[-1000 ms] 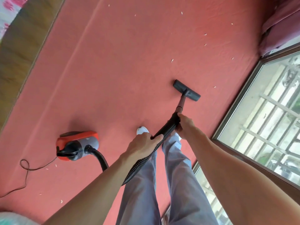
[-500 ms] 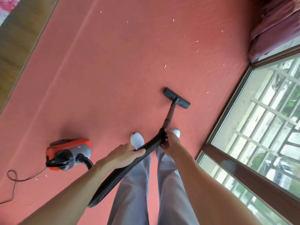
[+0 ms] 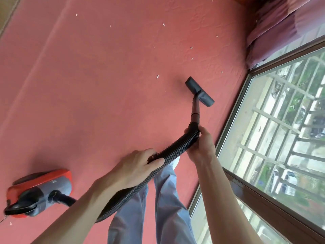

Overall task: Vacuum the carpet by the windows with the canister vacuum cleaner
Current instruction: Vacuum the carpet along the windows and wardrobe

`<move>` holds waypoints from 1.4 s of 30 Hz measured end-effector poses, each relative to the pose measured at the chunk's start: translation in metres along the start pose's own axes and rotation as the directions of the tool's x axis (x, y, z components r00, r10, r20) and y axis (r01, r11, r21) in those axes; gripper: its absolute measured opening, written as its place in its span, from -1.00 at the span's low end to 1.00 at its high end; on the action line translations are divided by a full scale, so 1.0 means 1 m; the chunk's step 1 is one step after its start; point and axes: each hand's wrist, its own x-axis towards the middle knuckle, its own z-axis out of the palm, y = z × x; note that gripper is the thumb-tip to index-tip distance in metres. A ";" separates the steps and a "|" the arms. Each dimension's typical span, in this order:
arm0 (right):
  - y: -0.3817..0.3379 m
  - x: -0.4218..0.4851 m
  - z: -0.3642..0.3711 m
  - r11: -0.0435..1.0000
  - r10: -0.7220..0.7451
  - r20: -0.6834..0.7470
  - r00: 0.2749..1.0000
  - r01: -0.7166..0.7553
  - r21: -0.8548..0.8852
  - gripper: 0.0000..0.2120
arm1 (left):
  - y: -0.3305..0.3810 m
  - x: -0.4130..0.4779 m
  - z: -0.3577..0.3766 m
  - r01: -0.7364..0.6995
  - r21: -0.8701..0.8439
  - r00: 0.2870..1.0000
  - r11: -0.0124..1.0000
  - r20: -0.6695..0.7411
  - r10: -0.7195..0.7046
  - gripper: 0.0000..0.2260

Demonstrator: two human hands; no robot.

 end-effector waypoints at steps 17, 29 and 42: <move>-0.010 0.057 -0.041 0.995 -0.026 -0.124 0.992 0.014 -0.094 -0.62 | 0.005 0.049 0.059 0.089 -0.160 0.995 0.983 -0.019 -0.093 -0.59; 0.006 0.052 -0.018 0.976 -0.006 -0.207 0.978 -0.039 -0.213 -0.69 | -0.010 0.038 0.063 0.134 -0.274 0.989 0.952 -0.030 -0.148 -0.54; 0.065 0.021 0.047 0.919 -0.086 -0.127 0.988 0.029 -0.394 -0.64 | -0.062 -0.012 0.004 0.145 -0.697 0.989 0.702 0.094 -0.110 -0.54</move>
